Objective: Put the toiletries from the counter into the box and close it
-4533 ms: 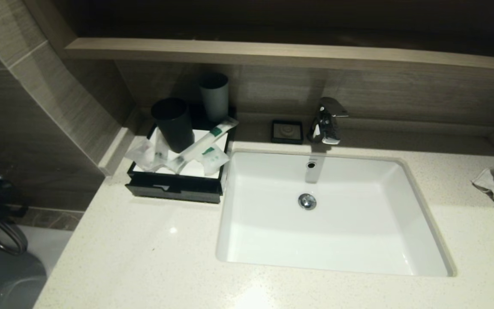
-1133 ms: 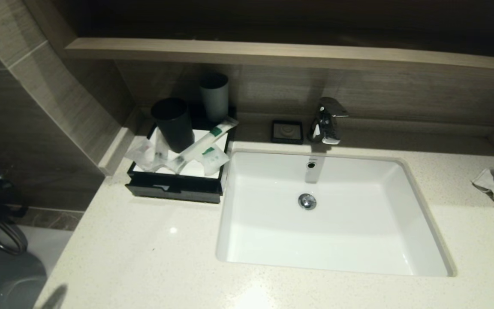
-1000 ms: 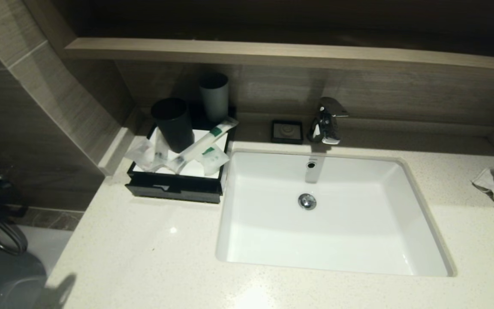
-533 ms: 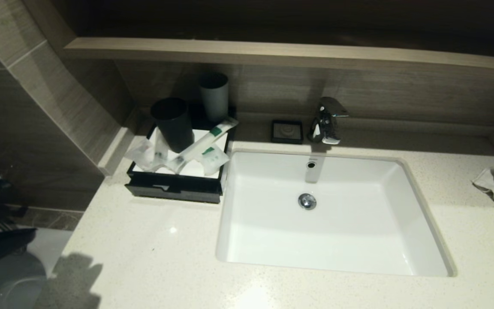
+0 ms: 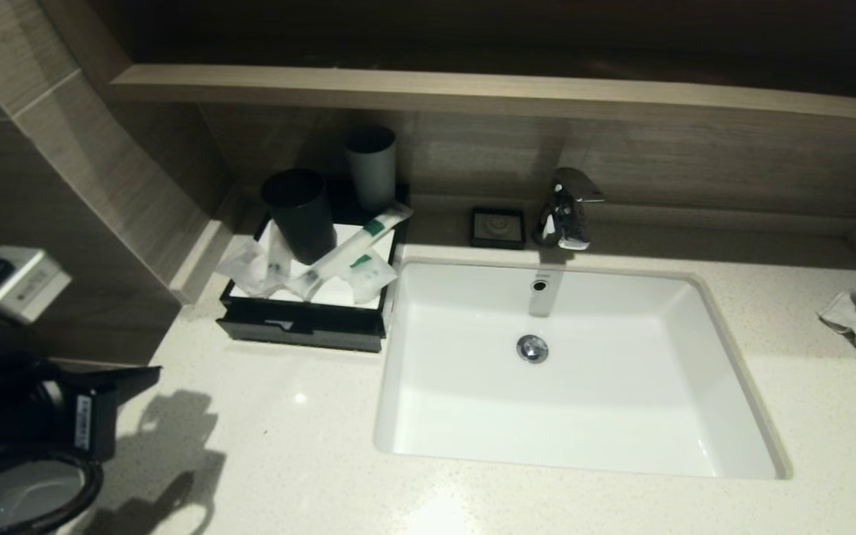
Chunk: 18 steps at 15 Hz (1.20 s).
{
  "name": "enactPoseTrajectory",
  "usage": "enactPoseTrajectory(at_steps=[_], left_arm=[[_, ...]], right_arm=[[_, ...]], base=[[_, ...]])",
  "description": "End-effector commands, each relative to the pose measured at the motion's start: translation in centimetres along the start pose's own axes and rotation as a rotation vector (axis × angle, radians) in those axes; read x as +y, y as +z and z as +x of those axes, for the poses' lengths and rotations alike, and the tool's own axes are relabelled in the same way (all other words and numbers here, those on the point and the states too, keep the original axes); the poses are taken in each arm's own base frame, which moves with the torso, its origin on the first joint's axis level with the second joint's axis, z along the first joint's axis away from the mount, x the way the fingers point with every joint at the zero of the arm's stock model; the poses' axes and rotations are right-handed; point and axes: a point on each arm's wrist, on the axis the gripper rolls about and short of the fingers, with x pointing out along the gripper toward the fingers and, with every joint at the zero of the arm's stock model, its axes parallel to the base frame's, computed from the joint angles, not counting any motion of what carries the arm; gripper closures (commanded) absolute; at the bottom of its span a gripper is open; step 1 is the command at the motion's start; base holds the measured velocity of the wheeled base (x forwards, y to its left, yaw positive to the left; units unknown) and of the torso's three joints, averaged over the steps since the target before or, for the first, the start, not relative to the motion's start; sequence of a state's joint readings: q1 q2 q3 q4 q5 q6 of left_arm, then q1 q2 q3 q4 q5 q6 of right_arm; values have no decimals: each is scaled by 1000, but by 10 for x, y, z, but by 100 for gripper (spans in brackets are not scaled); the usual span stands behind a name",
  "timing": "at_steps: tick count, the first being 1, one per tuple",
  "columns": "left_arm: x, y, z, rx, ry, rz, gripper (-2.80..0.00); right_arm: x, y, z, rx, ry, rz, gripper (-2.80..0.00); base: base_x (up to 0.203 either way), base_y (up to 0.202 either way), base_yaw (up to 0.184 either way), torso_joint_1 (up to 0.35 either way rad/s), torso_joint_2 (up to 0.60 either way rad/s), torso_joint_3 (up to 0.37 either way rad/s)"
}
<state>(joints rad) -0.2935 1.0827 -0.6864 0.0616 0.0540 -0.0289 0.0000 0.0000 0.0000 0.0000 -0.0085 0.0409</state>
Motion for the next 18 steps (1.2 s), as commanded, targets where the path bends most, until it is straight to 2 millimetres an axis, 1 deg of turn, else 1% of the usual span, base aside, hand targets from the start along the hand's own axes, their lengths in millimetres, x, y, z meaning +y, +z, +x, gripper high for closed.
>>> enactPoseTrajectory(at_steps=[1,3,6,10,13,16,18], left_arm=[[-18,2,24,48,-2,10,0],[-27,3,38,52,18,10,0],[-33,4,57,49,53,-23,0],[-41,4,73,41,76,-28,0],[-55,0,84,52,72,-23,0],[-70,-6,99,60,91,-38,0],[-75,-7,108,41,109,-51,0]], right_arm=[[0,0,0,0,-1,1,0],[0,0,0,0,1,1,0],[0,0,0,0,1,1,0],[0,0,0,0,1,1,0],[0,0,0,0,1,1,0],[0,0,0,0,0,1,0],[0,0,0,0,0,1,0]], base=[[0,0,0,0,0,0],[0,0,0,0,0,0],[0,0,0,0,0,0],[0,0,0,0,0,0],[0,0,0,0,0,0],[0,0,0,0,0,0],[0,0,0,0,0,0]])
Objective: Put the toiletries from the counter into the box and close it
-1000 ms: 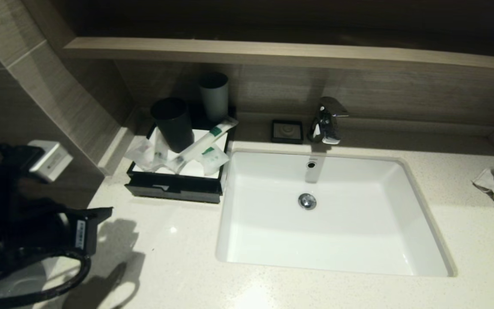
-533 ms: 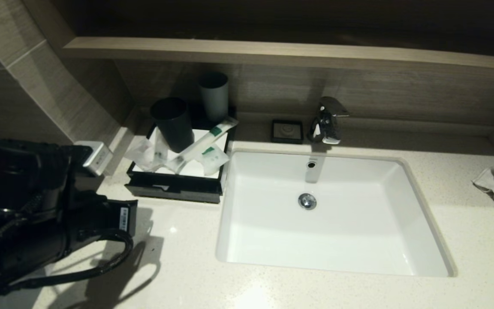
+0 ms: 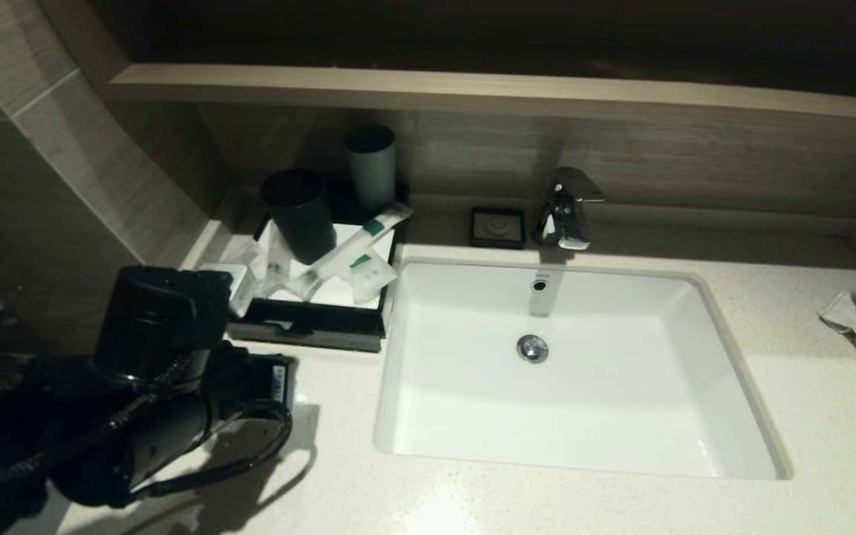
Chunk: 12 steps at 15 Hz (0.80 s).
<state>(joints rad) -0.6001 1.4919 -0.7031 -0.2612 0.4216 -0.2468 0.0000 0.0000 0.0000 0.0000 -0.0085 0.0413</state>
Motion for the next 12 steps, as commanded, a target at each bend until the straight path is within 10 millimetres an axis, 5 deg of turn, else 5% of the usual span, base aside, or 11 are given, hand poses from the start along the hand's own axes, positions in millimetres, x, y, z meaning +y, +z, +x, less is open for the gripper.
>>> enactPoseTrajectory(at_steps=[1,12], left_arm=[[-7,-6,15,17,17,-1,0],[-16,10,39,-5,31,-88,0]], right_arm=[[0,0,0,0,0,0,0],[0,0,0,0,-1,0,0]], base=[[0,0,0,0,0,0],[0,0,0,0,0,0]])
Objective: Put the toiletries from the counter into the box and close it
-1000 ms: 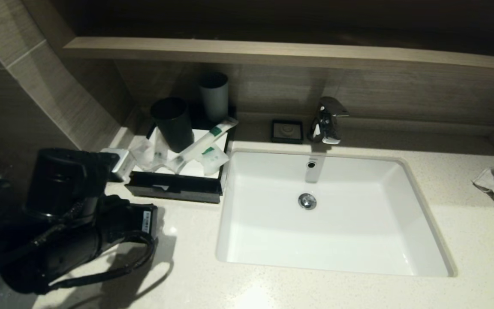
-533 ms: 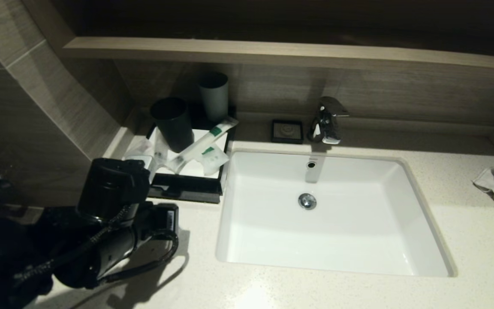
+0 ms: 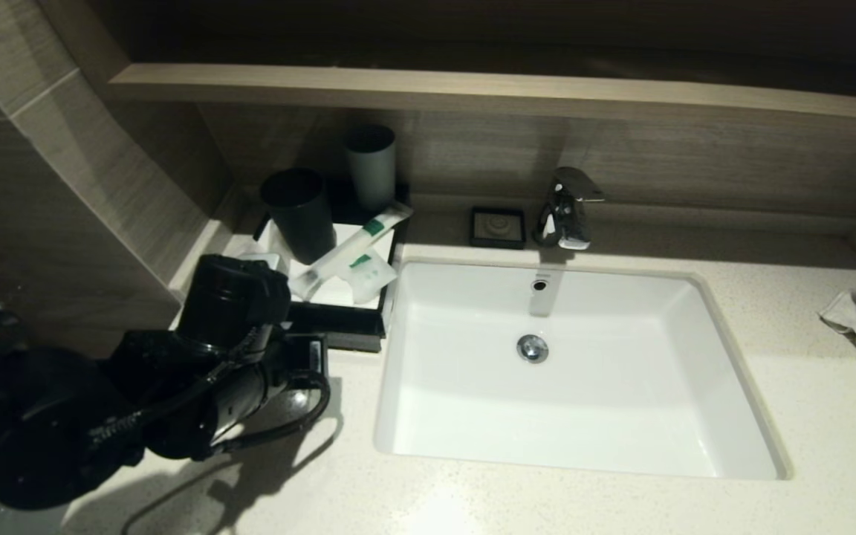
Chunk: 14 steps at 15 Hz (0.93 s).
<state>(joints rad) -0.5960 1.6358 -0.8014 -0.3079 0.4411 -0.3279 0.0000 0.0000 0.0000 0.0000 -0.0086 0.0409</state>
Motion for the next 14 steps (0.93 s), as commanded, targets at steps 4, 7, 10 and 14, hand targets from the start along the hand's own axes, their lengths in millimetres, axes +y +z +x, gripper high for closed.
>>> enactPoseTrajectory(at_steps=[4,7,10,14], left_arm=[[9,12,8,-23,34,-33,0],[13,14,11,-21,36,-37,0],[11,9,18,1,40,-31,0],[9,10,23,1,38,-31,0]], right_arm=[[0,0,0,0,-1,1,0],[0,0,0,0,-1,1,0],[0,0,0,0,1,1,0],[0,0,0,0,-1,1,0]], base=[[0,0,0,0,0,0],[0,0,0,0,0,0],[0,0,0,0,0,0],[0,0,0,0,0,0]])
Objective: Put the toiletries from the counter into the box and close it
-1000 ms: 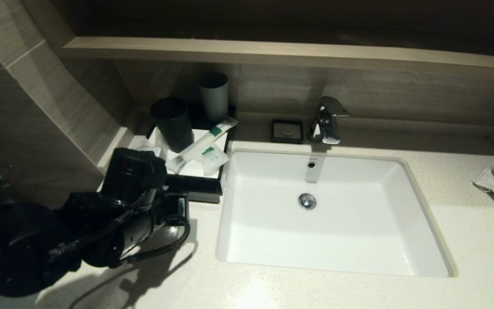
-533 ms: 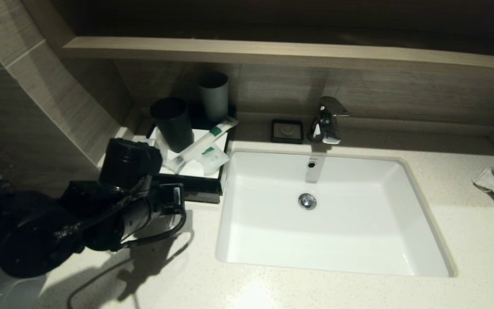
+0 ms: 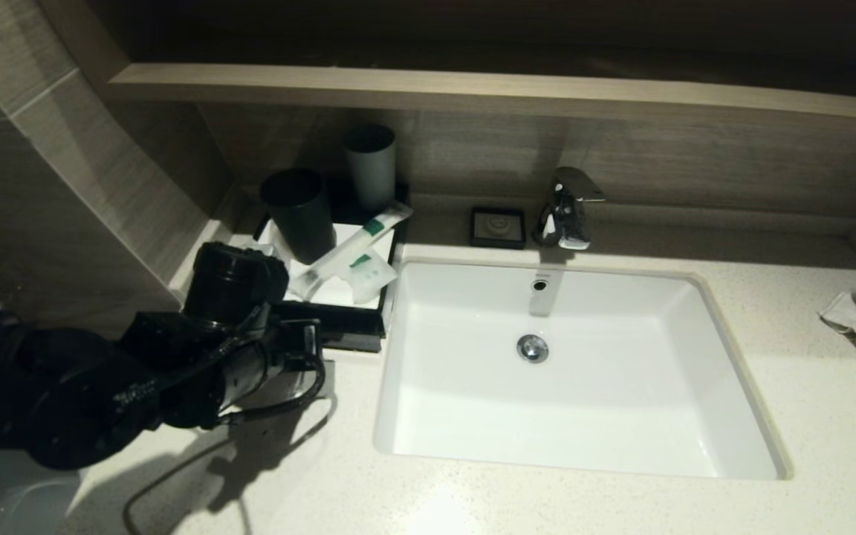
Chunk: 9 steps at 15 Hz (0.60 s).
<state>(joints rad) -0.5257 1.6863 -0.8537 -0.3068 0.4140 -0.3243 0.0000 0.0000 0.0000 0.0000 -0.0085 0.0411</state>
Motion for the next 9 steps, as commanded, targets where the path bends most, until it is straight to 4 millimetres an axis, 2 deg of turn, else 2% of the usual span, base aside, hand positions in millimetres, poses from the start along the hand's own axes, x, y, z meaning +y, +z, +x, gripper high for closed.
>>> enactPoseTrajectory(at_steps=[1,9], left_arm=[[-2,0,4,2,4,-1,0],[-5,4,9,-7,4,-5,0]], right_arm=[[0,0,0,0,1,0,0],[0,0,0,0,1,0,0]], base=[[0,0,0,0,0,0],[0,0,0,0,0,0]])
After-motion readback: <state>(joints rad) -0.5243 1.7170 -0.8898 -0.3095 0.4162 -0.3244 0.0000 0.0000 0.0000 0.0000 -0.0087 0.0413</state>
